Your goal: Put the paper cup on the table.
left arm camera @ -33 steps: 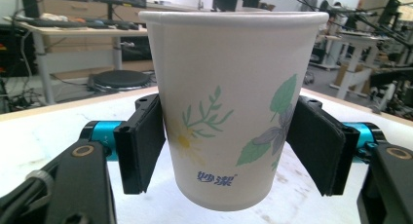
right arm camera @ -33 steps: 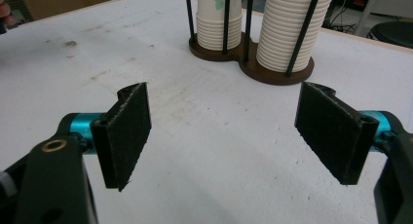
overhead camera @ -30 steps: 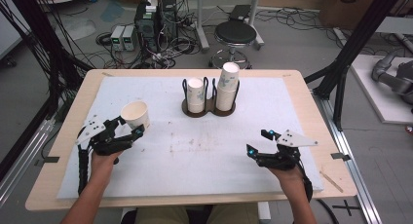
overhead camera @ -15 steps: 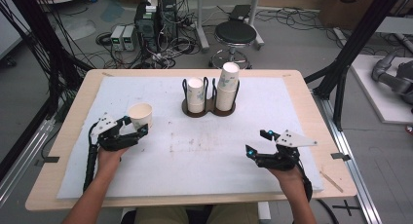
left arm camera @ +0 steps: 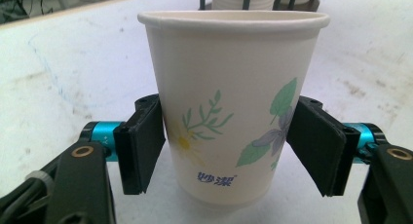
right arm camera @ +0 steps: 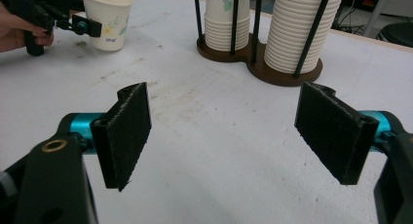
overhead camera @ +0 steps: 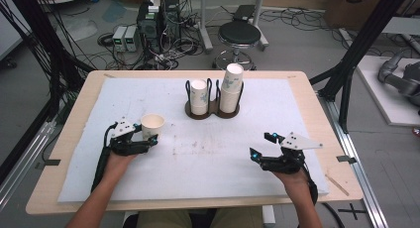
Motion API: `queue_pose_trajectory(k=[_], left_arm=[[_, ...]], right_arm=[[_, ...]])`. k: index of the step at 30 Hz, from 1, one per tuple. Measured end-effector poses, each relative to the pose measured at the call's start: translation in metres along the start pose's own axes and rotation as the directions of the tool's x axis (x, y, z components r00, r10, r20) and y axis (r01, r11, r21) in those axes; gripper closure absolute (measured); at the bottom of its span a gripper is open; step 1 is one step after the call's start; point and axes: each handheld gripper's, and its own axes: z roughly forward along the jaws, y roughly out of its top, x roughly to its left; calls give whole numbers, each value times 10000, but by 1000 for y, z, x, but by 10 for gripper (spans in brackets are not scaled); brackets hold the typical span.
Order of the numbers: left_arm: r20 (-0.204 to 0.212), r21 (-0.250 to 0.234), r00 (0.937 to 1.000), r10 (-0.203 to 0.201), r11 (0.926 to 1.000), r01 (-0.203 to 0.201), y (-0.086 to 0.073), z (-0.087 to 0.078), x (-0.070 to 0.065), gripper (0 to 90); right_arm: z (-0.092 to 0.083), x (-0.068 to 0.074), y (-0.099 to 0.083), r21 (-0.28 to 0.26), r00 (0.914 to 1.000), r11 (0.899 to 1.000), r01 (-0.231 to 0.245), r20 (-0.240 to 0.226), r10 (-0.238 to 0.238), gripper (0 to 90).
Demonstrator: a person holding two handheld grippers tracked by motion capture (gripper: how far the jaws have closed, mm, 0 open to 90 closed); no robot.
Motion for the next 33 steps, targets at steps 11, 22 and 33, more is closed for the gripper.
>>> queue_pose_trajectory(k=[11, 22, 33], left_arm=[[-82, 849, 9999, 71, 9964, -63, -4, -7, -6, 310], [373, 197, 9956, -865, 9961, 858, -6, -23, -9, 168], [384, -2082, 9892, -1414, 9671, 1463, -10, -73, 1, 166]], right_arm=[[-2, -1, 0, -34, 10000, 10000, 20, -71, -20, 216], [-4, -2, -1, -21, 10000, 10000, -61, -57, 61, 216], [-8, -5, -5, 37, 9995, 9999, -164, 265, 163, 216]])
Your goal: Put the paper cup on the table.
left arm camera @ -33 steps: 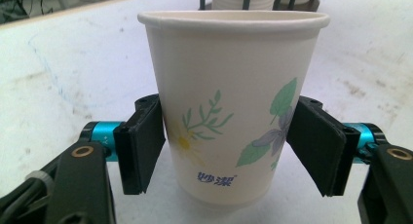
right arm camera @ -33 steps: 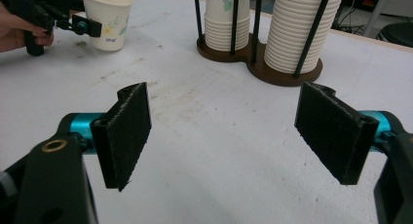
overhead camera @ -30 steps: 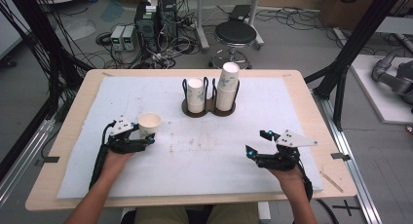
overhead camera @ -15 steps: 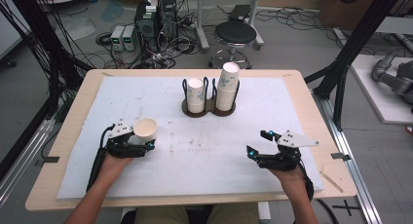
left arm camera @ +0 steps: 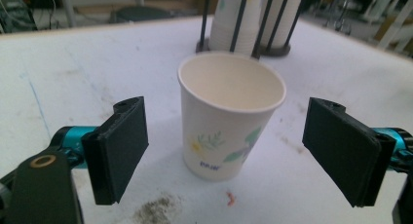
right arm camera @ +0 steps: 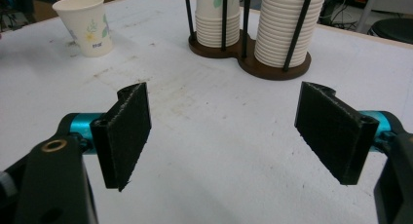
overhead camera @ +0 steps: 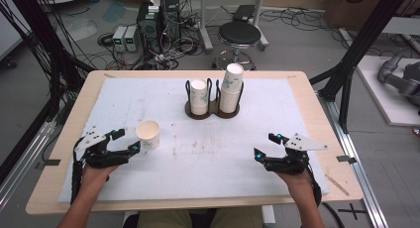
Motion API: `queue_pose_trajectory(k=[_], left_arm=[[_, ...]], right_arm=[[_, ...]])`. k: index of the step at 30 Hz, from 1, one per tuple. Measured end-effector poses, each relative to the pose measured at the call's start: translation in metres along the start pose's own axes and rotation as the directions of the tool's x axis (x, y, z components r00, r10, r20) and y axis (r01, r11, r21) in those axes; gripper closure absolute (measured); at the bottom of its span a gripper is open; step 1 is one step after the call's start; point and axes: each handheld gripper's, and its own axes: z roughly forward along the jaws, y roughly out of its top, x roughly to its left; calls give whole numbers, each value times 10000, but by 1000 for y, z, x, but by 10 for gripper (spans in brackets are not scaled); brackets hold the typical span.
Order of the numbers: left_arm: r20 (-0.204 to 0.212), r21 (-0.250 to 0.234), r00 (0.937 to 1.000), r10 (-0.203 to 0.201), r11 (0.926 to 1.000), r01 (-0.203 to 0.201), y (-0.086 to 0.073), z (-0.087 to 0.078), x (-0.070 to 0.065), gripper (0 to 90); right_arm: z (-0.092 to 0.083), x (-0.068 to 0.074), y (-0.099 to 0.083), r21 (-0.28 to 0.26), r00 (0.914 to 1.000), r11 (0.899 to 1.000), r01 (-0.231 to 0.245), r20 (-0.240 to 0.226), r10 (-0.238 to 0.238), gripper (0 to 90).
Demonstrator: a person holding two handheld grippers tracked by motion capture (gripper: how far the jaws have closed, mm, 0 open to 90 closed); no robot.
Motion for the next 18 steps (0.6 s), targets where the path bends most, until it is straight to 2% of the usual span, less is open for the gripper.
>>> queue_pose_trajectory(k=[4, 8, 12, 18], left_arm=[[55, -687, 10000, -15, 9976, 19, 4, -5, 2, 166], [398, -1207, 9991, 117, 9927, -68, 7, -8, 0, 166], [518, -1367, 9982, 293, 9904, -220, 9, -10, -3, 171], [472, -1440, 9981, 390, 9891, -318, 9, -13, -5, 171]], right_arm=[[-2, -2, -3, 117, 9994, 9999, -91, 339, 87, 215], [-5, -4, -7, 125, 9983, 9997, -218, 542, 211, 215], [-9, -5, -9, 39, 9975, 9995, -318, 628, 315, 215], [-11, -2, -9, 59, 9971, 9996, -279, 707, 274, 215]])
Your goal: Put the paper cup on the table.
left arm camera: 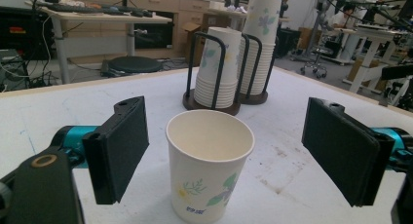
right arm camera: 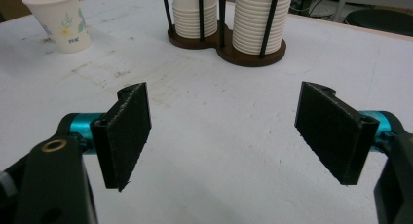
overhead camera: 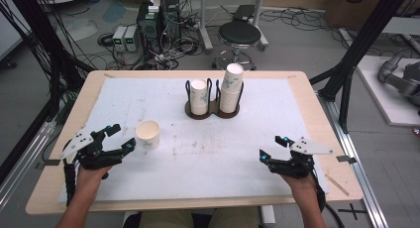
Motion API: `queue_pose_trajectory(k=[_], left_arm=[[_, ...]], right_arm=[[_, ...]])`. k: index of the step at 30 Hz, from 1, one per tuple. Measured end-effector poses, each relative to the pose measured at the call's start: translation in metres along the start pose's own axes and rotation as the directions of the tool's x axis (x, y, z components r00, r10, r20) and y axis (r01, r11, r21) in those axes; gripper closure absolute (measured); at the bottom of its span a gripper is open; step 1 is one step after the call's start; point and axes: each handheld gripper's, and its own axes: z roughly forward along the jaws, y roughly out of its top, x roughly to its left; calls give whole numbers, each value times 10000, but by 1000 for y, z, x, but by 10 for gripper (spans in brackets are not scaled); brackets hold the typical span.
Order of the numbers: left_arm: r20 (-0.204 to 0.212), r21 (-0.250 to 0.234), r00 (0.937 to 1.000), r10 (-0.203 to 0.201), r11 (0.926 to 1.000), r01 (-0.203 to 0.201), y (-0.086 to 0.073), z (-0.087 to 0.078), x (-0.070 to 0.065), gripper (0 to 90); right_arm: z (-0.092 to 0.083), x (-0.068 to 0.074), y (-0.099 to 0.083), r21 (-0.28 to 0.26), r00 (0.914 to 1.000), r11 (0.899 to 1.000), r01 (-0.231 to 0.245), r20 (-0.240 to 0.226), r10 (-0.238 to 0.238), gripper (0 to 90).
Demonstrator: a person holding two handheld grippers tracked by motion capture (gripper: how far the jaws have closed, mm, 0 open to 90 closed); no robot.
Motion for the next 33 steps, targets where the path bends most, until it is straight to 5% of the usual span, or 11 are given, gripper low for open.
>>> queue_pose_trajectory(k=[33], left_arm=[[-243, -98, 9996, 126, 9999, -128, -1, -6, -1, 179]], right_arm=[[-3, 6, 1, -48, 9998, 9999, 104, 152, -103, 215]])
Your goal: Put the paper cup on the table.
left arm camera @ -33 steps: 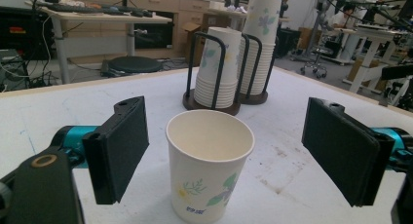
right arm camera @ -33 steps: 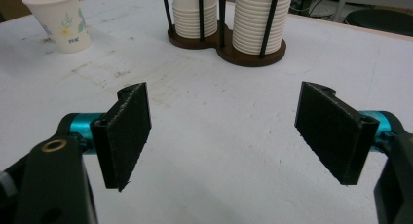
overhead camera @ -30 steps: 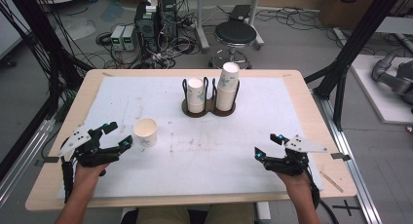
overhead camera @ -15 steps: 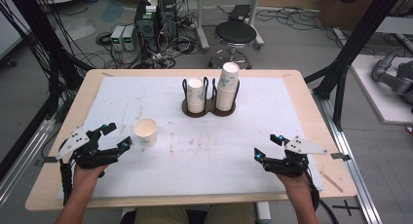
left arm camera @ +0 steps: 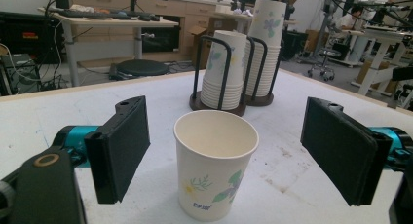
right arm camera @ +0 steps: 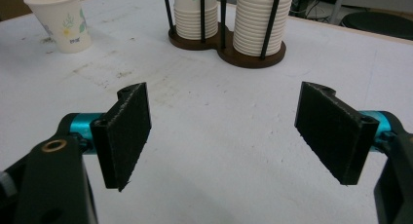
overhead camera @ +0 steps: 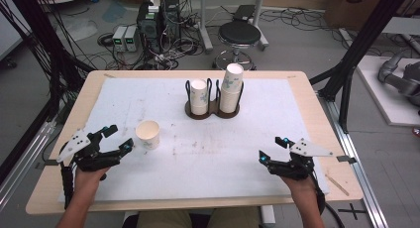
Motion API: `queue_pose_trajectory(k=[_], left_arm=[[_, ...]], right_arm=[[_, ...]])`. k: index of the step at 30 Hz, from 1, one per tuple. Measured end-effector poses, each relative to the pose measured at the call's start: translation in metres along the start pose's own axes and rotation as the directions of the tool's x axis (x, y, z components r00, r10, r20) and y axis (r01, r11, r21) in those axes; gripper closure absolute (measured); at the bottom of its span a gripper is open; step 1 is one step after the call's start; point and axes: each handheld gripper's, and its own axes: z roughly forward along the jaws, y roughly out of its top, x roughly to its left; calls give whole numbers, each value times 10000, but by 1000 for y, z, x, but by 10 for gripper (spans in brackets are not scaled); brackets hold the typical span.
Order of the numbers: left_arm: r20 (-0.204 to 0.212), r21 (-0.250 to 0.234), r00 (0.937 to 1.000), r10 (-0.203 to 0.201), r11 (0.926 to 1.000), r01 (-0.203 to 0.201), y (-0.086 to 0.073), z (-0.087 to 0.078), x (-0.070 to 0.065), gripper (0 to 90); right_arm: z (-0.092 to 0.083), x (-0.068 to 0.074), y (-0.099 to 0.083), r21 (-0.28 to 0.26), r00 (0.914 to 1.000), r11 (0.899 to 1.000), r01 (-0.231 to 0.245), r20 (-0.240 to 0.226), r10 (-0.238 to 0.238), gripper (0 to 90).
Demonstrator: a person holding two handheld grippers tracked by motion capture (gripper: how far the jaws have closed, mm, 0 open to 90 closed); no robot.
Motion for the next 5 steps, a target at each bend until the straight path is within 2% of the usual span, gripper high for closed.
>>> queue_pose_trajectory(k=[5], left_arm=[[-11, -12, 10000, -3, 10000, 3, 0, 1, 0, 179]], right_arm=[[0, -1, 0, -4, 10000, 10000, -56, -17, 56, 215]])
